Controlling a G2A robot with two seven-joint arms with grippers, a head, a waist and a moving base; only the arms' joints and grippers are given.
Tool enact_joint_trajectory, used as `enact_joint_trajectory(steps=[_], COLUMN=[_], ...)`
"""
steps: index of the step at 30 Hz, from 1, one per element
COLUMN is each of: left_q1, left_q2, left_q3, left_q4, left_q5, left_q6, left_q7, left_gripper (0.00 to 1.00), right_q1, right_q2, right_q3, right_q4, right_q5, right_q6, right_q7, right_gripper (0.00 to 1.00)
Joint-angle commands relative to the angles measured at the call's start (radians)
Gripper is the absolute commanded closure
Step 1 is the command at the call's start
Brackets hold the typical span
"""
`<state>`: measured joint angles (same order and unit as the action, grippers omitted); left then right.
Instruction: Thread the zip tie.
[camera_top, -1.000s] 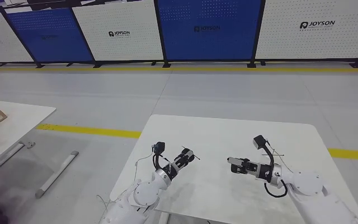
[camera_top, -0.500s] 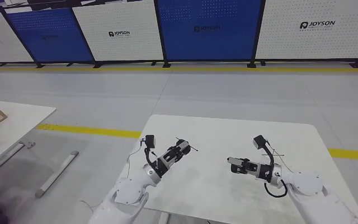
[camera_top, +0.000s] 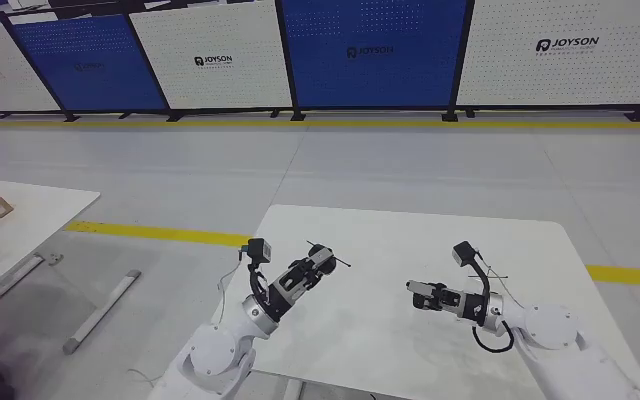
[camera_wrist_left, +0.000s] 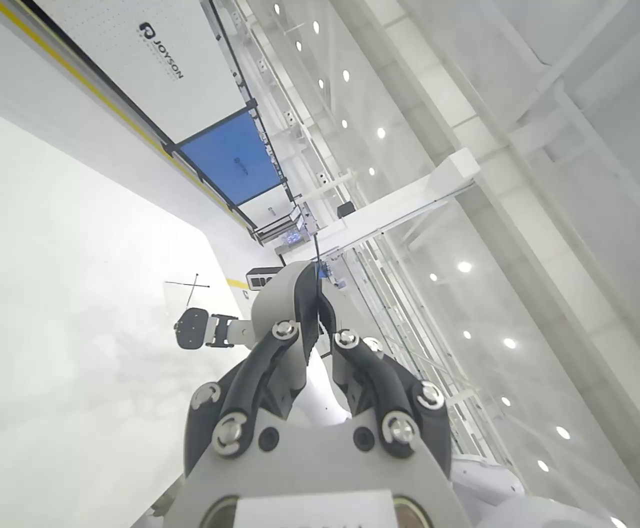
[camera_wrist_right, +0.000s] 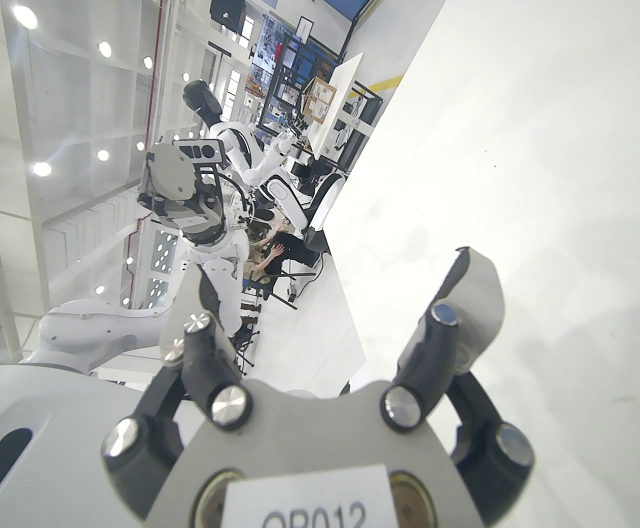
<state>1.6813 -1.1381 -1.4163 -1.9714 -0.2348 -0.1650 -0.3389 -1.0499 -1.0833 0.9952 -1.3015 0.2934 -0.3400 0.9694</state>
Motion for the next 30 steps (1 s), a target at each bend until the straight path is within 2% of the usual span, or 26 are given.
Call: enact_joint_trajectory(steps=[1,6,9,10,20,23,25,30], left_q1=[-0.027,-0.067,-0.080,-0.086,-0.088,-0.083,-0.078,-0.080], left_q2=[-0.003,-0.008,-0.010,-0.011,-0.012,-0.014,-0.013,-0.012], left_q3=[0.029,0.076,0.090,0.090,0.094,0.101,0.101,0.113], left_q4=[0.044,0.120,0.148,0.156,0.158,0.143,0.144,0.182], left_q5=[0.029,0.071,0.090,0.099,0.104,0.075,0.072,0.121], left_q6=[0.007,-0.007,-0.012,-0.015,-0.021,-0.065,-0.070,-0.060], left_q7=[0.008,0.020,0.032,0.054,0.066,0.065,0.052,0.052], left_gripper=[1.00,1.00,1.00,1.00,1.00,1.00,1.00,1.00], right_q1=[0.000,0.000,0.000,0.000,0.000,0.000,0.000,0.000], right_q2=[0.000,0.000,0.000,0.000,0.000,0.000,0.000,0.000], right_q3=[0.000,0.000,0.000,0.000,0.000,0.000,0.000,0.000], right_q4=[0.000,0.000,0.000,0.000,0.000,0.000,0.000,0.000], right_q5=[0.000,0.000,0.000,0.000,0.000,0.000,0.000,0.000], right_q6=[0.000,0.000,0.000,0.000,0.000,0.000,0.000,0.000], right_q7=[0.000,0.000,0.000,0.000,0.000,0.000,0.000,0.000], right_gripper=[0.00,0.00,0.00,0.00,0.00,0.00,0.00,0.00])
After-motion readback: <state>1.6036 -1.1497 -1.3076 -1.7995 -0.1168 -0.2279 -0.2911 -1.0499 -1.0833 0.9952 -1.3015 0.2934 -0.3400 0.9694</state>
